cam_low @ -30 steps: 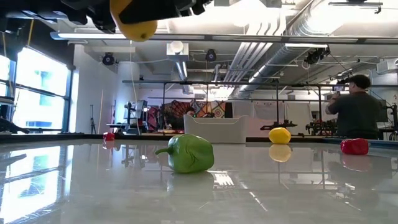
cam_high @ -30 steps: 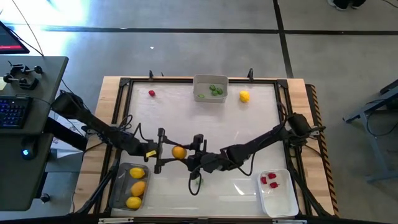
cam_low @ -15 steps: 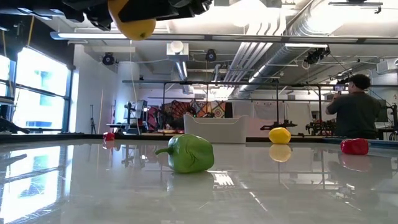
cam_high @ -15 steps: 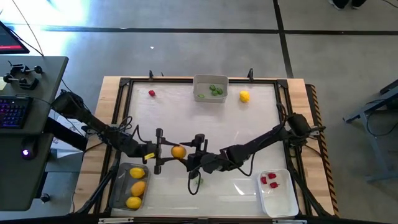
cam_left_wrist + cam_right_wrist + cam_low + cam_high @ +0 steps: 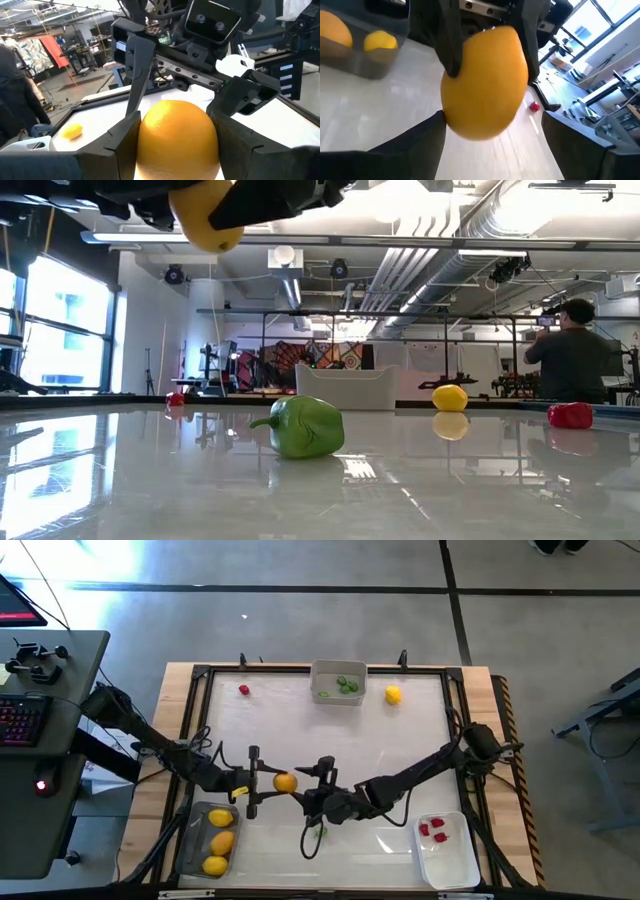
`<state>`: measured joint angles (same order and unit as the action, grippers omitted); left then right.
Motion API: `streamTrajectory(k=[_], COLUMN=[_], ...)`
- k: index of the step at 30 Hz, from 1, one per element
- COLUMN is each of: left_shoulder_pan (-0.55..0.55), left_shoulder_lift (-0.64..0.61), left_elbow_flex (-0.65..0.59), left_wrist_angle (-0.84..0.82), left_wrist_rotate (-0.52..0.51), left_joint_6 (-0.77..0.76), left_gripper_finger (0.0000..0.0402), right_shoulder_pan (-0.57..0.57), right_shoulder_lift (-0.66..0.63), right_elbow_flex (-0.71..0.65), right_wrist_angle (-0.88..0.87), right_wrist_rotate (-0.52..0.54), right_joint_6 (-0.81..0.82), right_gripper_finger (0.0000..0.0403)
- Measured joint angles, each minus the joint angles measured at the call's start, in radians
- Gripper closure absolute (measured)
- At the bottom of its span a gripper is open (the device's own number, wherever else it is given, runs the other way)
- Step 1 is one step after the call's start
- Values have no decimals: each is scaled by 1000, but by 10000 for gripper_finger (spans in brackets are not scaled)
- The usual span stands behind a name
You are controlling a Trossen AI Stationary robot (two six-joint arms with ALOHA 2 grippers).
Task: Sort produce into baskets
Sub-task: Put the lemon into the black bin
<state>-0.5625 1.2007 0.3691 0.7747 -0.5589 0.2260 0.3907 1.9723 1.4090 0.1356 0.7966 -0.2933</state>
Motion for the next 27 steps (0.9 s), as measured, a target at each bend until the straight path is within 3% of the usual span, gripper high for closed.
streamTrajectory(k=[6, 11, 18, 23, 27], left_shoulder_pan=[-19, -90, -272, -421, -549], left_shoulder_lift=[-97, -215, -245, -206, -162], left_elbow_flex=[-1, 37, 270, 397, 427], left_wrist_angle=[-132, -436, -1013, -1284, -1377], left_wrist_rotate=[42, 22, -75, -85, -133], left_joint_6=[-20, -90, -329, -626, -846], left_gripper_finger=[213, 213, 213, 213, 213], right_shoulder_pan=[-5, -14, -27, -26, -25], right_shoulder_lift=[-3, -4, -4, -4, -4], right_elbow_flex=[0, 0, 0, 0, 0], right_wrist_angle=[-57, -158, -245, -246, -251], right_wrist_rotate=[60, 111, 53, 27, 18], right_joint_6=[18, 108, 215, 218, 219], right_gripper_finger=[105, 142, 201, 231, 248])
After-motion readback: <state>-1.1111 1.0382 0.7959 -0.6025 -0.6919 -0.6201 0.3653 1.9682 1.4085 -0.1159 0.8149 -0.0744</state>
